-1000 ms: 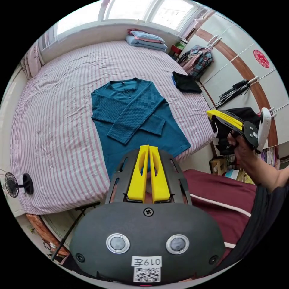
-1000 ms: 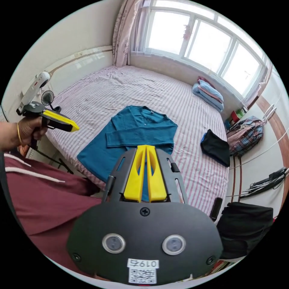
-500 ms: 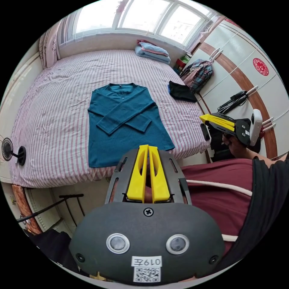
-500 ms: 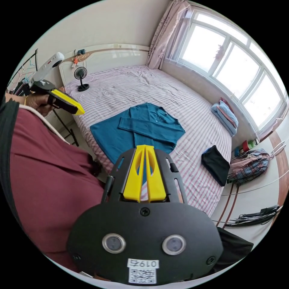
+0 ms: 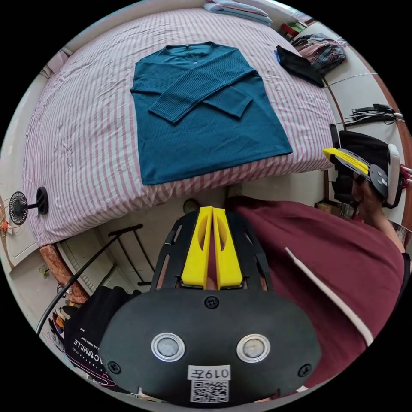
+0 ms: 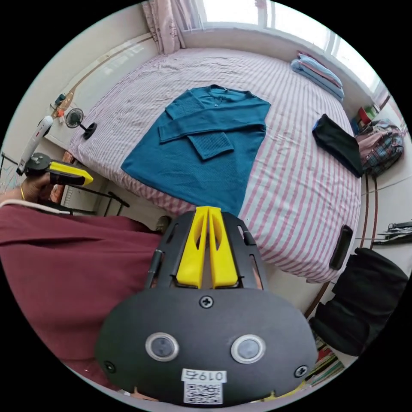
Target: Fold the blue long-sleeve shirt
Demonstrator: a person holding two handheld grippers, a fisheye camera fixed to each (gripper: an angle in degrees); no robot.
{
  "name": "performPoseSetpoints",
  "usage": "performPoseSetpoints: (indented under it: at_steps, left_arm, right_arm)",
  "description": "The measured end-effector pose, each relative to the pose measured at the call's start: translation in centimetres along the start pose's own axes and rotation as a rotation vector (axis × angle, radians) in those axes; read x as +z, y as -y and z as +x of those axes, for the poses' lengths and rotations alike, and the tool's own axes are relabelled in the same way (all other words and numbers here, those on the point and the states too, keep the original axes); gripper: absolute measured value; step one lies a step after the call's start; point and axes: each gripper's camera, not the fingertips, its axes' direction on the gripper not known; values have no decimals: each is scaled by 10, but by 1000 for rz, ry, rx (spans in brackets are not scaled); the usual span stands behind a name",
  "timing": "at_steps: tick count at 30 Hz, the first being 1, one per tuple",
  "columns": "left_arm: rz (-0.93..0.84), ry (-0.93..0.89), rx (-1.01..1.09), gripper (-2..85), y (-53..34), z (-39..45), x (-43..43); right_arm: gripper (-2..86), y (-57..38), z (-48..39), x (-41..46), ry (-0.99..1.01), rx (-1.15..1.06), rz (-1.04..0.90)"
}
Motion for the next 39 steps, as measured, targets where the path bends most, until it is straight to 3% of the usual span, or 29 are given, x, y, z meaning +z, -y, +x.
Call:
performPoseSetpoints:
  at_steps: [6,11,19,32,39]
  left_arm:
    - [65,-64,-6,7,3,-48,-6]
    - [111,-65,-22,7,3,-92,-7]
    - [77,32,-44,7,16,-135,24]
    - [122,-13,-282,32,52,-191,78]
    - [133,55,-342,33,58,-232,96]
  right_arm:
    - [-7,11,8,24,88,219,-63]
    - [-5,18,6,30,-26,284,-87]
    - [-2,48,3,46,-173,286,-105]
    - [65,82,49,154,-148,268,-225]
    - [51,86,71,208,-169,304,-264]
